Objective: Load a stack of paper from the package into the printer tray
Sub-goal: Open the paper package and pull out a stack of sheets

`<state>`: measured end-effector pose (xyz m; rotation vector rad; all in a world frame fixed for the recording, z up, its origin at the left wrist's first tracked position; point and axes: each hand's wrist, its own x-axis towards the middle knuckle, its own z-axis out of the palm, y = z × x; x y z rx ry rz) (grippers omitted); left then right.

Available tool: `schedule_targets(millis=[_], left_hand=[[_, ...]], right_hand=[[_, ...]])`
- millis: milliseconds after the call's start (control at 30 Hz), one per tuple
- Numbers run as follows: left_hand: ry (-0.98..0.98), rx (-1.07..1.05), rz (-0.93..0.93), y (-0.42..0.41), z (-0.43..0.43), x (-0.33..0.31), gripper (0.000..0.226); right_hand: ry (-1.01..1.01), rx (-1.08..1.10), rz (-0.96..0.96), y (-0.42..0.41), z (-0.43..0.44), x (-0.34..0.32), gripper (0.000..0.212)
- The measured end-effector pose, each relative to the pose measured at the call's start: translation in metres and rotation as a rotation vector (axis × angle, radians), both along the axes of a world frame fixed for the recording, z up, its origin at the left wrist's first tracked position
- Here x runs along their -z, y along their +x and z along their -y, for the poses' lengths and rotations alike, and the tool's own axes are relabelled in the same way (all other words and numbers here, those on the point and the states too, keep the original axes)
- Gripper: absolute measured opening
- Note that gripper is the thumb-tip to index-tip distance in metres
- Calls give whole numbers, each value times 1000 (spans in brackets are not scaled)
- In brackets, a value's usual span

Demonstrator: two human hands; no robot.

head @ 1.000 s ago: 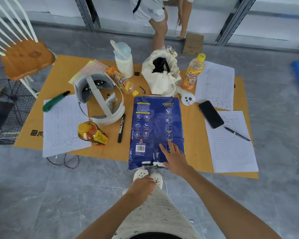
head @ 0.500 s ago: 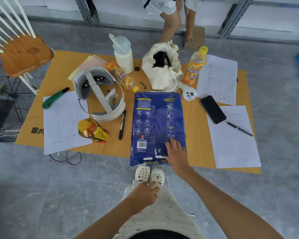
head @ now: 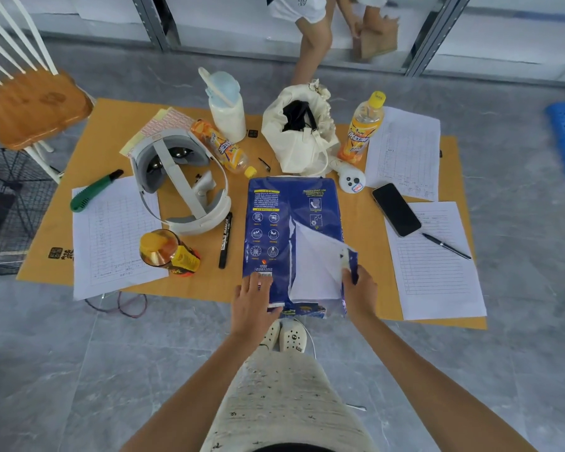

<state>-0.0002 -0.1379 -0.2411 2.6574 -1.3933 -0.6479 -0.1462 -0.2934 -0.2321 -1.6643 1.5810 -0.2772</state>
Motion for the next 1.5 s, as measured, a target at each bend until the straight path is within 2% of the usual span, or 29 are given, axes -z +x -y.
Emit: schedule_targets(millis=[67,167,333,433,500,533,600,667,733,833,900,1000,1067,1100,1233,1333,1433,1500], left_hand=[[47,-70,25,-3,7,5,75],[63,-104,45,-4,12,12,73],[-16,-47,-29,9,15,13,53],[-134,-49,-150,19,10,9,33],[-284,-174,-339,27,5,6,10],[-349,-294,-424,31,3,6,7],[-395,-622,-519,43,1,6,24],[-359,-856,-560,55,0,10,37],[-296,-917,-581,62,1,15,34],[-247,-917,-576,67,5,19,31],[-218,-930,-546,70,8,21,38],[-218,-963,-536,71,10,23,40],[-219,-969,-542,71,9,24,40],[-223,-971,-545,71,8,25,39],[-277,-995,-568,70,5,24,37],[-315,-995,-569,70,3,23,31],[-325,-974,-562,71,2,21,19],[-339,-975,-566,71,1,21,23]], right_hand=[[23,33,-10,-7,12,2,23],[71,56,-10,-16,26,6,28],[141,93,-25,-19,39,10,24],[143,147,-58,-13,40,8,24],[104,151,-87,-7,36,2,33],[38,120,-120,-3,34,-1,35],[-171,-56,-264,2,30,-5,29],[-278,-310,-438,10,27,-10,19],[-232,-482,-488,17,21,-12,13],[-117,-661,-310,27,5,-13,9],[-97,-880,-255,32,-7,-7,30],[-231,-1184,-517,36,-20,7,73],[-357,-1205,-706,38,-24,12,88],[-412,-1213,-772,41,-25,12,87],[-550,-1272,-733,55,-18,8,59],[-328,-1337,-669,53,-11,9,58],[-231,-1370,-661,53,-1,-4,59],[-194,-1417,-665,55,4,-11,55]])
